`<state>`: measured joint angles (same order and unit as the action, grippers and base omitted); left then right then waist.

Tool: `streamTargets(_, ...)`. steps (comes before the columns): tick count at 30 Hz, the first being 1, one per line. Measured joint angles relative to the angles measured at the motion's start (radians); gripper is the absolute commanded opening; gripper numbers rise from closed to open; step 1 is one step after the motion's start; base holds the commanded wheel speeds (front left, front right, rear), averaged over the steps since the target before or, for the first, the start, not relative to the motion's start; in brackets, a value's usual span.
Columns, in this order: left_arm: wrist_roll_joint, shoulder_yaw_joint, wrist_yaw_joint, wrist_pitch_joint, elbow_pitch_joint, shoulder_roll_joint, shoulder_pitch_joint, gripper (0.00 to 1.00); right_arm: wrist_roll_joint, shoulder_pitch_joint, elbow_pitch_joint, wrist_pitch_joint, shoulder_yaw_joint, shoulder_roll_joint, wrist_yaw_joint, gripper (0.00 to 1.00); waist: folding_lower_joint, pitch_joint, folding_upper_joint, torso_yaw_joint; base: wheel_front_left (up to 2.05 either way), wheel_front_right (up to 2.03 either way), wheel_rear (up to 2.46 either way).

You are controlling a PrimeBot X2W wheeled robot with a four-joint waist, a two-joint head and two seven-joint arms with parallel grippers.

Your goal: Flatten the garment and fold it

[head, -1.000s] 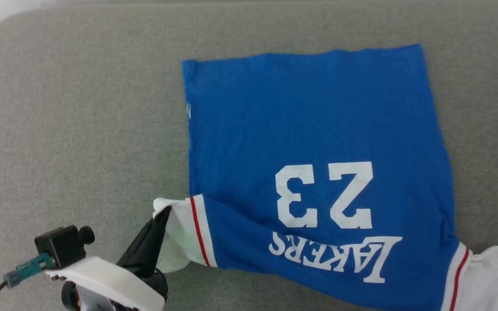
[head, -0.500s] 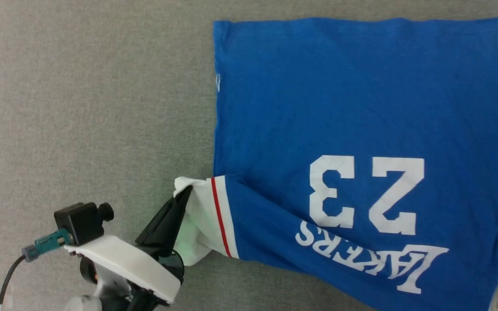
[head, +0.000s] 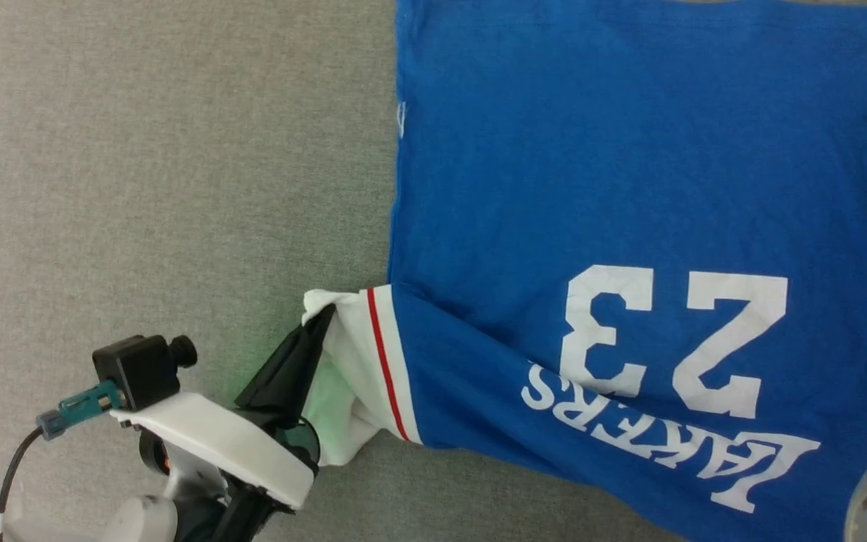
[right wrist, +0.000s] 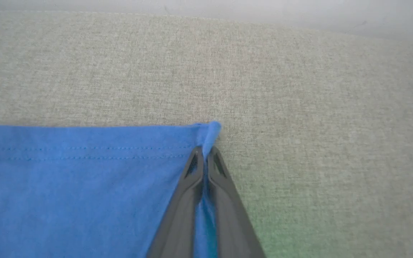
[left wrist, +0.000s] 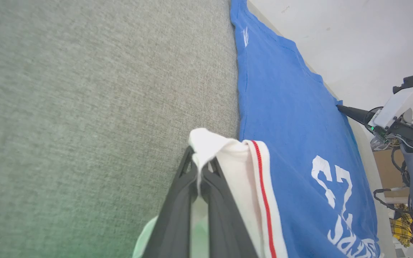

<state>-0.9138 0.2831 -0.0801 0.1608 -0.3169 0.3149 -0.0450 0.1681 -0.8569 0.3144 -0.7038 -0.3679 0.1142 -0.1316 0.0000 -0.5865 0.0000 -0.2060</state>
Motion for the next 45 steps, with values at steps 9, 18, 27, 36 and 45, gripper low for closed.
streamTargets(9,0.004,-0.021,-0.011,-0.017,0.004,0.005,0.002,0.00,-0.079,0.030,-0.048,0.108,0.002,-0.020,0.000,0.00,0.0000,0.057,0.0000,0.039,0.00,0.00,0.00)
streamTargets(18,0.008,-0.043,-0.056,-0.021,-0.020,0.016,0.089,0.00,-0.251,0.307,-0.347,0.122,-0.051,-0.019,0.000,0.00,-0.0003,0.169,0.0000,0.104,0.00,0.00,0.00)
streamTargets(27,0.011,-0.038,-0.080,-0.021,-0.030,0.023,0.132,0.00,-0.470,0.706,-0.620,0.114,-0.193,-0.061,0.000,0.00,-0.0002,0.248,0.0000,0.194,0.00,0.00,0.00)
streamTargets(36,0.011,-0.043,-0.098,-0.018,-0.038,0.035,0.180,0.00,-0.676,1.045,-0.481,0.259,-0.193,-0.061,0.000,0.00,-0.0001,0.292,0.0000,0.249,0.00,0.00,0.00)
streamTargets(45,0.022,0.002,-0.100,0.013,-0.008,0.027,0.169,0.00,-0.595,1.017,-0.212,0.455,0.004,-0.062,0.000,0.00,-0.0001,0.317,0.0000,0.260,0.00,0.00,0.00)
